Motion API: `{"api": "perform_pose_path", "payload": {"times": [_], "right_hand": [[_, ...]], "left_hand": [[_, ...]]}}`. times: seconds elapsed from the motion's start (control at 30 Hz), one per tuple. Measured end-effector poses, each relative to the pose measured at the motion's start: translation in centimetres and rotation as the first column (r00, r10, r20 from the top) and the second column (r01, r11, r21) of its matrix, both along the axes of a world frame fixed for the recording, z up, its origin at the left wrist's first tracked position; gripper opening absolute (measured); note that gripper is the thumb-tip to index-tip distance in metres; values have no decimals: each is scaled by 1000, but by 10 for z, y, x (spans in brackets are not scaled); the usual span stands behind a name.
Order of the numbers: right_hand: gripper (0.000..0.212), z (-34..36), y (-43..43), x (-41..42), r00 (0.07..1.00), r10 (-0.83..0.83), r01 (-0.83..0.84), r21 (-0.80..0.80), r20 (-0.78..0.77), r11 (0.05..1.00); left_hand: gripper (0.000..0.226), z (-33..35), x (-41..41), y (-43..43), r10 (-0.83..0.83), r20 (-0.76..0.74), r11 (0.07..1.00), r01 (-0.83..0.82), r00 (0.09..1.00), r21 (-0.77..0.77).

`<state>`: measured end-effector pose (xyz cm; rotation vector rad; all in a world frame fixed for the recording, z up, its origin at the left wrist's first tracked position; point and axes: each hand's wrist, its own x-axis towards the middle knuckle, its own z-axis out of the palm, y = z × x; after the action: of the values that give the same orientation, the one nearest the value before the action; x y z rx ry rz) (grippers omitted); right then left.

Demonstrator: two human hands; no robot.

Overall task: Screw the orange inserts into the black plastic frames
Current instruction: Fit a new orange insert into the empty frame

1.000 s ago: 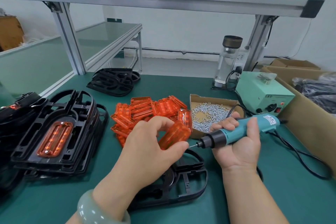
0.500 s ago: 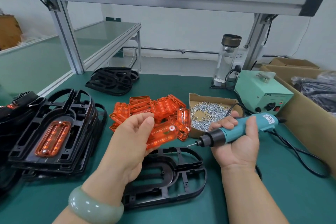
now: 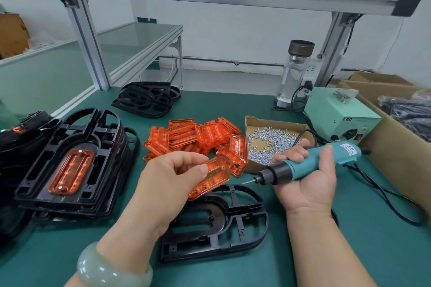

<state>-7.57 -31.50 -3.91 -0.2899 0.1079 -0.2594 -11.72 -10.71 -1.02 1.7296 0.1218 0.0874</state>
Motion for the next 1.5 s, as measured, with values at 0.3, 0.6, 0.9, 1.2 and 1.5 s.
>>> {"api": "perform_pose_path", "payload": {"times": [0.3,0.6,0.9,1.2,1.5], "right_hand": [[29,-1,0,-1,1000,3,-3,11,9,1000],[29,-1,2,-1,1000,7,-7,7,11,1000],[28,-1,2,-1,1000,15,-15,10,14,1000],[28,-1,1,-1,1000,20,-20,12,10,1000],[29,-1,1,-2,1000,21,-21,28,14,999]], "left_hand": [[14,0,-11,12,-67,40,881,40,997,470],[18,-9,-19,17,-141,-28,619,110,990,778],[9,-25,-18,11,-169,59,599,56,984,799],[12,-29,-24,18,-150,157,615,-32,976,788],[9,-26,-27,30,-211,-28,502,133,977,855]]}}
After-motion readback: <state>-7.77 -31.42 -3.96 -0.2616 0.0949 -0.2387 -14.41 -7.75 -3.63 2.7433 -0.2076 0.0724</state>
